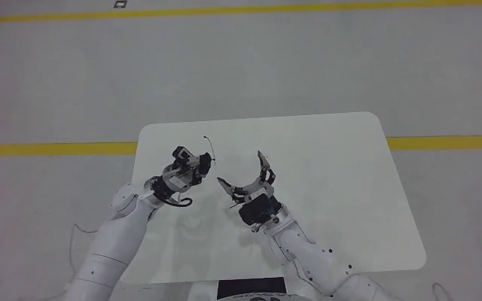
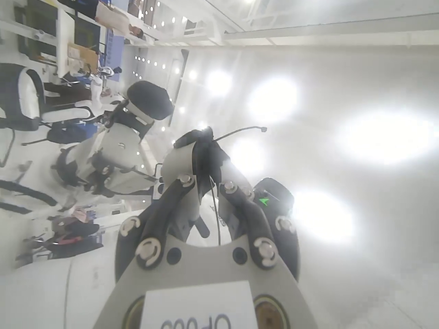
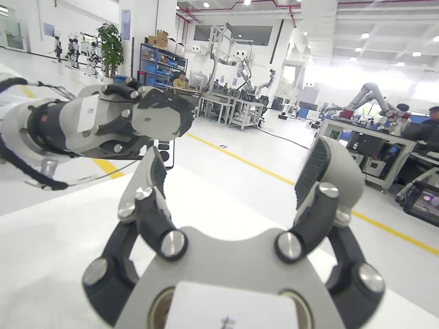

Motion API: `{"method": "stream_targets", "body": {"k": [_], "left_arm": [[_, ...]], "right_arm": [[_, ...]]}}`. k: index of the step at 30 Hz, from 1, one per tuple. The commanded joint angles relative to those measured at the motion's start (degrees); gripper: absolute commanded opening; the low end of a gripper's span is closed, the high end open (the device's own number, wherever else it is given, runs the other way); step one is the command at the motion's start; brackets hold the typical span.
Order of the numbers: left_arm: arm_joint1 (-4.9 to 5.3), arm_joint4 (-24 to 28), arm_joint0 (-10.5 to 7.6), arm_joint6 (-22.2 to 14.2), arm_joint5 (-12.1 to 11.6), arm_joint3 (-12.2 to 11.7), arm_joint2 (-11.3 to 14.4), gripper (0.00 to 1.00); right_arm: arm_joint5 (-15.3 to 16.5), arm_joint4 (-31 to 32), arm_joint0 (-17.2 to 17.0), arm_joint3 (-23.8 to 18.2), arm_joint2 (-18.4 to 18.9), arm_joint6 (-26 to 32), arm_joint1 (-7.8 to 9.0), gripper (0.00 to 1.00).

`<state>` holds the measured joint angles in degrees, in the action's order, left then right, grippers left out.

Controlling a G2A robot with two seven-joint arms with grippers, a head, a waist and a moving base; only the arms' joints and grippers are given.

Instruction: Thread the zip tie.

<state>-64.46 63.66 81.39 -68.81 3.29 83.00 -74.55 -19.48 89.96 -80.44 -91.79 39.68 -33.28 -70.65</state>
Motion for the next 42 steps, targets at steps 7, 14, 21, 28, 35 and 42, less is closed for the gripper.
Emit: {"method": "stream_targets", "body": {"k": [7, 14, 21, 28, 35, 42], "left_arm": [[0.0, 0.0, -0.62, 0.6, 1.0, -1.1, 0.9, 0.0], [-0.08, 0.1, -0.79, 0.6, 0.9, -1.4, 1.9, 0.0], [-0.08, 0.1, -0.79, 0.6, 0.9, -1.4, 1.9, 0.0], [-0.08, 0.1, -0.79, 0.6, 0.9, -1.4, 1.9, 0.0], [-0.08, 0.1, -0.79, 0.6, 0.9, -1.4, 1.9, 0.0], [-0.08, 0.1, -0.79, 0.6, 0.9, -1.4, 1.9, 0.0]], "right_arm": [[0.0, 0.0, 3.1, 0.6, -2.8, -1.9, 2.11, 1.0], [0.0, 0.0, 4.9, 0.2, -5.2, -1.1, 2.99, 1.0], [0.0, 0.0, 5.4, 0.1, -6.1, -0.4, 3.28, 0.4], [0.0, 0.0, 5.8, 0.2, -6.7, 0.2, 3.36, 0.21], [0.0, 0.0, 6.6, 0.6, -7.7, 1.1, 3.24, 0.17], [0.0, 0.0, 7.2, 0.9, -8.4, 1.6, 2.99, 0.16]]}}
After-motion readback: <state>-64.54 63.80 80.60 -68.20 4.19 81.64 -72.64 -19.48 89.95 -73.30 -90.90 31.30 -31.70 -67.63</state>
